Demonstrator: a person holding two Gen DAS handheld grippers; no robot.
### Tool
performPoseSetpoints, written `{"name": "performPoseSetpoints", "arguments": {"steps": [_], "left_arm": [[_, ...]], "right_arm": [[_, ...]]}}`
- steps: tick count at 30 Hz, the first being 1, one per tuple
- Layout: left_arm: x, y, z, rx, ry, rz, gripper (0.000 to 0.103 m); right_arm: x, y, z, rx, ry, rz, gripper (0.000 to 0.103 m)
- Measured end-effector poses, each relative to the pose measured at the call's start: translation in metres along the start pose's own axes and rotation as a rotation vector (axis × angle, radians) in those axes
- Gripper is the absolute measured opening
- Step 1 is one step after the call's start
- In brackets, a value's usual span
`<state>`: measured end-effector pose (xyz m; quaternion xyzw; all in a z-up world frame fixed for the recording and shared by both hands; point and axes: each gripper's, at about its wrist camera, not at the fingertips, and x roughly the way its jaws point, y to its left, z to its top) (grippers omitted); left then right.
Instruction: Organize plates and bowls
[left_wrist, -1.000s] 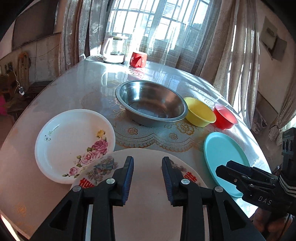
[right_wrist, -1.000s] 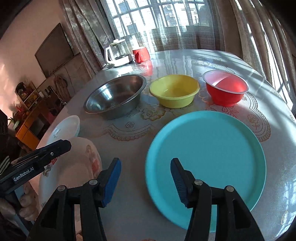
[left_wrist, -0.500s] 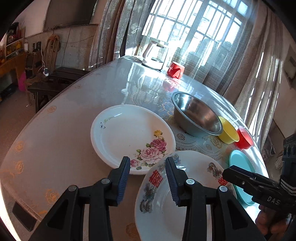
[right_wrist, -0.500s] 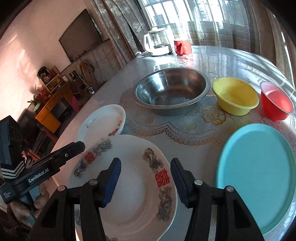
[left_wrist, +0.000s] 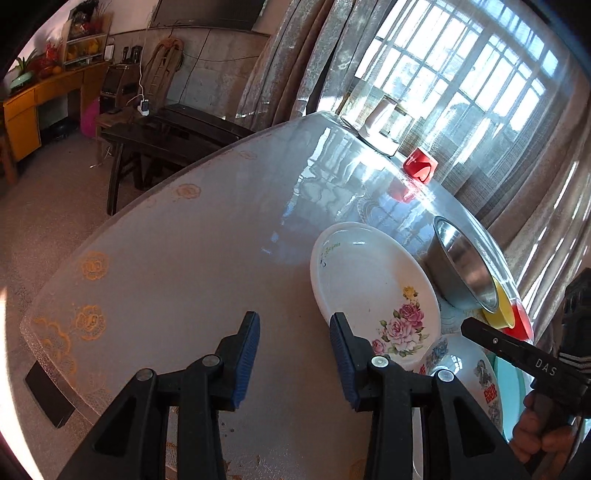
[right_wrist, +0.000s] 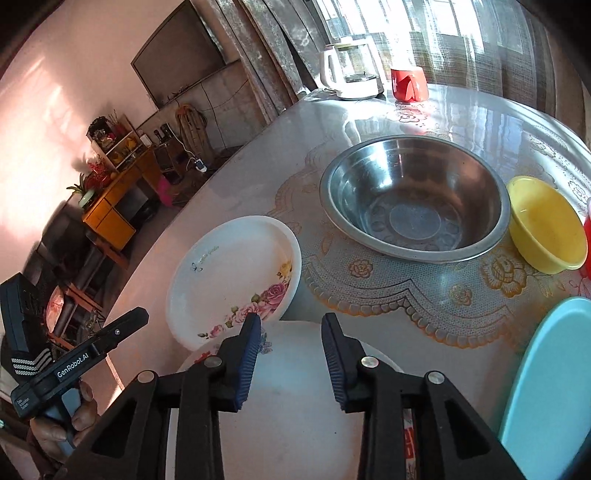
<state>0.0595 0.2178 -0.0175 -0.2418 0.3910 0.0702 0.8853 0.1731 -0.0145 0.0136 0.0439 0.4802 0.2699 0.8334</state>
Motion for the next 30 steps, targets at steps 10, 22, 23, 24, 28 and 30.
{"name": "performPoseSetpoints", "arguments": {"steps": [10,22,23,24,28,30], "left_arm": [[0.022,0.002,0.012,-0.009,0.005,-0.042,0.038],[0.054,-0.017,0.020,0.075,0.034,-0.069,0.017],[0.055,-0.019,0.020,0.086,0.029,-0.054,0.017],[0.055,-0.018,0.021,0.084,0.028,-0.052,0.017],[0.050,-0.015,0.029,0.061,0.010,-0.062,0.017],[0.044,-0.016,0.033,0.074,-0.012,-0.050,0.017]], "right_arm": [[0.044,-0.001,0.027,0.015,0.074,-0.045,0.030],[0.068,0.006,0.039,0.024,0.119,-0.009,0.022],[0.069,0.004,0.039,0.038,0.119,-0.004,0.022],[0.069,0.004,0.040,0.046,0.119,0.001,0.022],[0.070,0.001,0.043,0.072,0.110,0.018,0.022],[0.070,0.002,0.045,0.085,0.103,0.040,0.022]]}}
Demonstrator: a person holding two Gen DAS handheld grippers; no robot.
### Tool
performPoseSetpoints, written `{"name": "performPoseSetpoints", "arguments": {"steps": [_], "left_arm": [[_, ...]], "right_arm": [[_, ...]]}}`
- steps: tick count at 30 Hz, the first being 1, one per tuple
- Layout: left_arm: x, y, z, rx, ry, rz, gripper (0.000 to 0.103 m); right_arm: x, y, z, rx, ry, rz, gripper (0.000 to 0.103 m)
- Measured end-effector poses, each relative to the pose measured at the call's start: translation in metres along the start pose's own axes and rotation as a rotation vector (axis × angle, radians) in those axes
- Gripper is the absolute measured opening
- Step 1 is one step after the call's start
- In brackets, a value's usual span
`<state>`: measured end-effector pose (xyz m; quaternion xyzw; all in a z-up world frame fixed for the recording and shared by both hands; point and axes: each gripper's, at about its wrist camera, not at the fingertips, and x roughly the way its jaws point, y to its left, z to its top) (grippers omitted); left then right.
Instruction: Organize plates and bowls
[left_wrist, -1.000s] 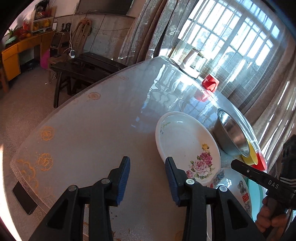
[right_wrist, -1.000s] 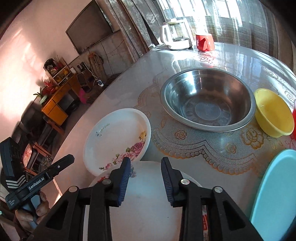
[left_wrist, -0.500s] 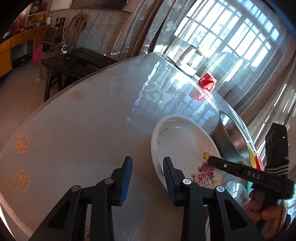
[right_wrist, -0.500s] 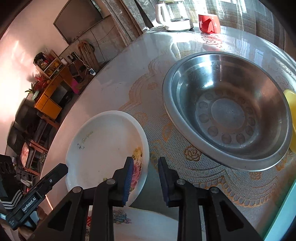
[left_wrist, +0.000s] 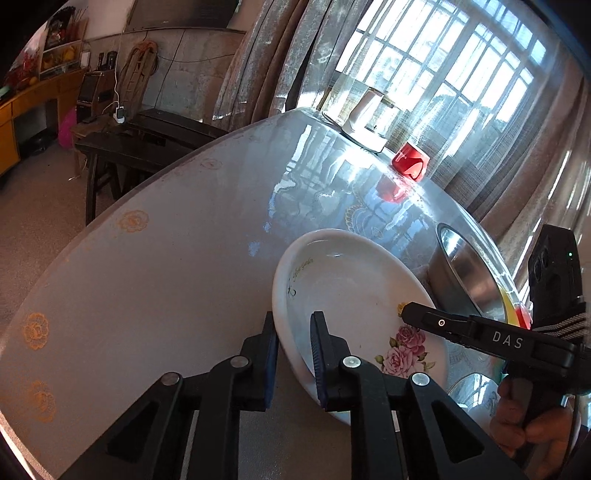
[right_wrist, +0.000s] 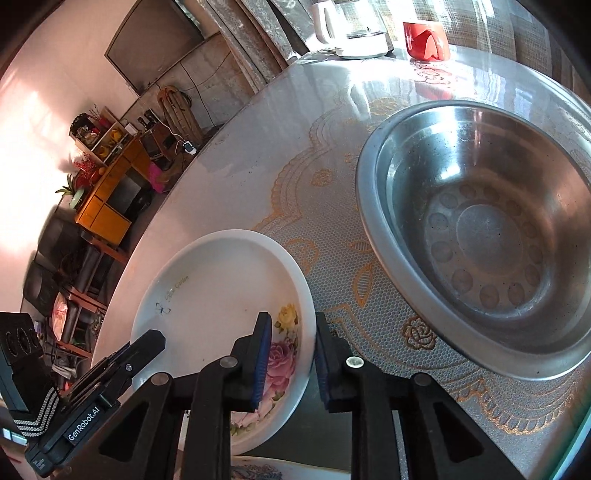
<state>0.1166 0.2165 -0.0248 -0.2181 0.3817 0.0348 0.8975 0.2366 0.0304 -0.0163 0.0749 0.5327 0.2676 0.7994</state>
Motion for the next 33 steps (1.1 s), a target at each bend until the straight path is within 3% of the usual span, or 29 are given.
{"name": "performPoseSetpoints", "arguments": {"steps": [16,22,33], "left_arm": [[-0.048,-0.021,-0.003,0.033,-0.055,-0.070,0.017],[-0.058,-0.044,-0.013,0.060,-0.039,-0.108,0.017],[-0.058,-0.107,-0.040,0.162,0.014,-0.177,0.017]], "right_arm": [[-0.056,-0.001,-0.019,0.030,-0.098,0.100,0.024],[-0.091,-0.013,-0.035,0.058,-0.155,0.127,0.024],[-0.138,-0.057,-0.080,0.138,-0.222,0.095,0.024]]}}
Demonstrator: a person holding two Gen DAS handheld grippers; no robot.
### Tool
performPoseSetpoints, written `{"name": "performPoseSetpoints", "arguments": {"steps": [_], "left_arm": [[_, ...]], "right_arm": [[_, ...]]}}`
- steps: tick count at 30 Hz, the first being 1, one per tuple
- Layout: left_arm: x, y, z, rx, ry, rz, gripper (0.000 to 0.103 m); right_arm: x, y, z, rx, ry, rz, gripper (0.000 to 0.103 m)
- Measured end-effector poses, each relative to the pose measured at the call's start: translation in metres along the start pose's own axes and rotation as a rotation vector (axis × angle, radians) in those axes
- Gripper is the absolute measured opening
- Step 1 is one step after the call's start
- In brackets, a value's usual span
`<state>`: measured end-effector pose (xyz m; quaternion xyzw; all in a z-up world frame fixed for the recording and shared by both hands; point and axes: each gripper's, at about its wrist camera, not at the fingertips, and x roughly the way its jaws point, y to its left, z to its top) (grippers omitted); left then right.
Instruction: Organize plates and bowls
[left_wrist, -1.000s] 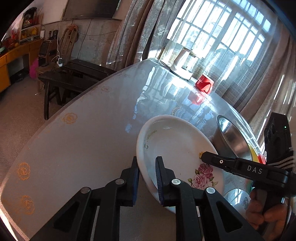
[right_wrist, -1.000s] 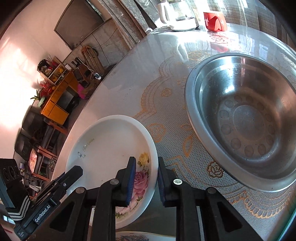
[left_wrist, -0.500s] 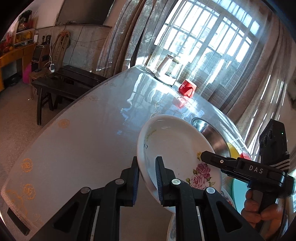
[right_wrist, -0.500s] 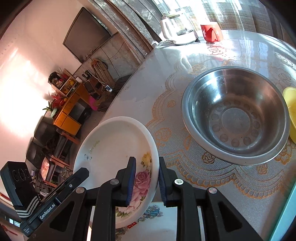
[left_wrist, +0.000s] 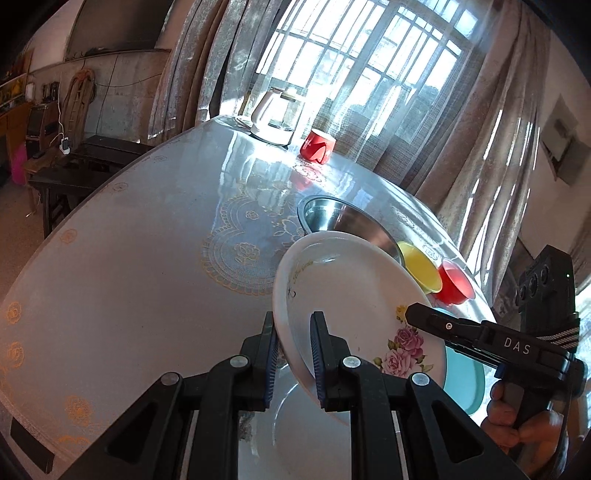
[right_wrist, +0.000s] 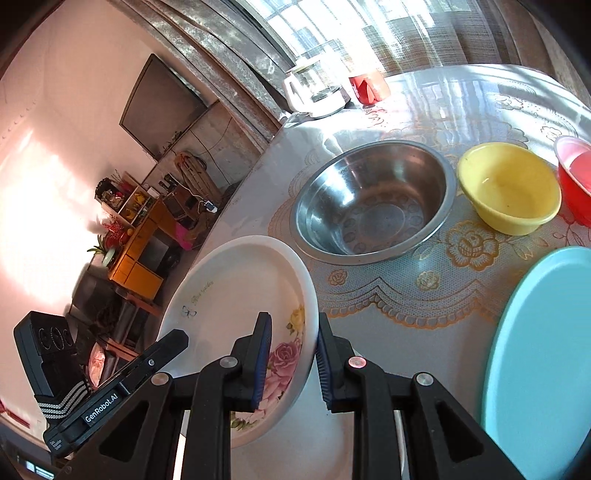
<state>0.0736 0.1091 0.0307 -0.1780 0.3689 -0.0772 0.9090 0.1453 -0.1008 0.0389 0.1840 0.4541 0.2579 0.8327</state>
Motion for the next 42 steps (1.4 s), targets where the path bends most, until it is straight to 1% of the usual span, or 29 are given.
{"name": "performPoseSetpoints", "arguments": {"steps": [5,14,19,26,29,36,42], "left_arm": [[0.013,-0.035,-0.011,0.057,0.046,-0.043,0.017],[0.036,-0.099,-0.028,0.170,0.117,-0.112,0.017],[0.051,-0.128,-0.035,0.220,0.156,-0.133,0.017],[0.071,-0.163,-0.046,0.285,0.204,-0.144,0.018],[0.078,-0.173,-0.049,0.305,0.219,-0.149,0.018],[0.093,-0.187,-0.054,0.321,0.254,-0.152,0.019],[0.106,-0.198,-0.060,0.338,0.281,-0.143,0.020]], "right_arm": [[-0.028,-0.033,-0.012,0.065,-0.031,-0.019,0.024],[-0.078,-0.088,-0.035,0.167,-0.102,-0.078,0.024],[-0.096,-0.110,-0.041,0.213,-0.132,-0.111,0.024],[-0.114,-0.142,-0.051,0.279,-0.156,-0.169,0.024],[-0.120,-0.153,-0.055,0.298,-0.168,-0.190,0.024],[-0.129,-0.173,-0.063,0.337,-0.184,-0.210,0.024],[-0.128,-0.185,-0.066,0.361,-0.185,-0.258,0.024]]}}
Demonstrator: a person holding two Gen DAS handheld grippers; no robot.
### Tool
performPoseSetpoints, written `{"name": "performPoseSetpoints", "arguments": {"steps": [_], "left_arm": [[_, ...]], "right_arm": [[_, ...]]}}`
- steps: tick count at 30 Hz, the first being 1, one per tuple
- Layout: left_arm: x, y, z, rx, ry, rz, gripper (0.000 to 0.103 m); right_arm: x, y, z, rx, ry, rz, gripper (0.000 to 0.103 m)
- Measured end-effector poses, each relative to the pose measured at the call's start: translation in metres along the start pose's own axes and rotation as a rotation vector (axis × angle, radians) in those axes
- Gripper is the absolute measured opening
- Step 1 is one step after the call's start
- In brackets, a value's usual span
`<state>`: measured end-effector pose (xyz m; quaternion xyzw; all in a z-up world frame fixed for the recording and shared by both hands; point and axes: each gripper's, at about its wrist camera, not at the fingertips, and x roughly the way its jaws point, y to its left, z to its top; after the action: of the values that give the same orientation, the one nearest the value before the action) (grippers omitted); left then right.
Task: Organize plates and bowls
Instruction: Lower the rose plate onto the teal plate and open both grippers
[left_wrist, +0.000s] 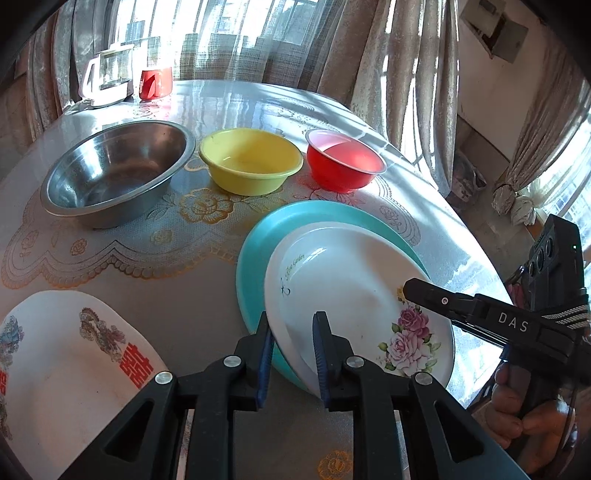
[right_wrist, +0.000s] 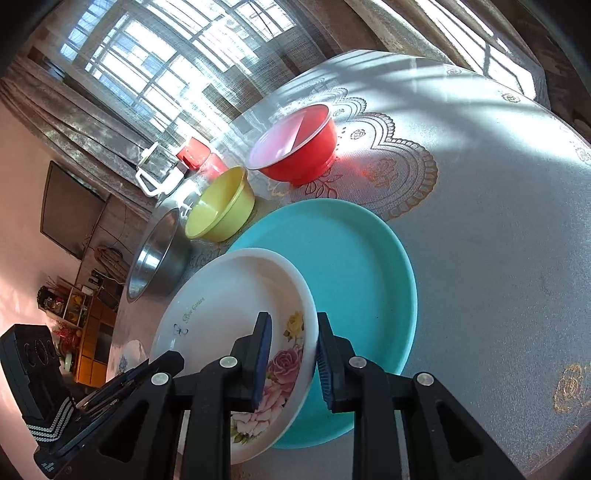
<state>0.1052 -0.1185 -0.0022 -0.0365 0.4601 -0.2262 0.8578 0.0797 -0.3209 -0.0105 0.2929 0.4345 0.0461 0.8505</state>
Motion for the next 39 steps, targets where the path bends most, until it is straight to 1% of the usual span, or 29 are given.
{"name": "performPoseSetpoints", "arguments": {"steps": [3,5,13,17,20,21,26,29,33,36,39], "left_arm": [[0.008,-0.003,0.001,0.001,0.016,0.006,0.020],[0.013,-0.006,0.002,0.006,0.026,0.023,0.020],[0.033,-0.008,0.005,0.000,0.068,0.062,0.020],[0.035,-0.010,0.006,0.007,0.059,0.087,0.020],[0.036,-0.010,0.009,0.004,0.060,0.100,0.021],[0.037,-0.011,0.009,0.005,0.060,0.101,0.021],[0.038,-0.011,0.009,0.008,0.051,0.106,0.022],[0.040,-0.014,0.011,0.020,0.047,0.123,0.025],[0.039,-0.012,0.010,0.013,0.044,0.125,0.026],[0.038,-0.012,0.008,0.006,0.045,0.113,0.027],[0.035,-0.010,0.005,0.000,0.042,0.114,0.028]], "right_arm": [[0.001,-0.005,0.001,0.005,-0.002,-0.010,0.024],[0.001,-0.006,0.002,0.001,-0.010,-0.025,0.024],[0.007,-0.004,0.011,-0.058,-0.044,-0.092,0.024],[0.015,-0.001,0.011,-0.110,-0.056,-0.138,0.024],[0.016,0.004,0.010,-0.156,-0.066,-0.184,0.021],[0.016,0.005,0.009,-0.169,-0.071,-0.202,0.018],[0.017,0.009,0.008,-0.218,-0.091,-0.242,0.016],[0.018,0.009,0.009,-0.221,-0.101,-0.253,0.016],[0.017,0.010,0.007,-0.220,-0.110,-0.259,0.017],[0.017,0.010,0.007,-0.220,-0.104,-0.255,0.018],[0.017,0.011,0.007,-0.221,-0.099,-0.253,0.022]]}}
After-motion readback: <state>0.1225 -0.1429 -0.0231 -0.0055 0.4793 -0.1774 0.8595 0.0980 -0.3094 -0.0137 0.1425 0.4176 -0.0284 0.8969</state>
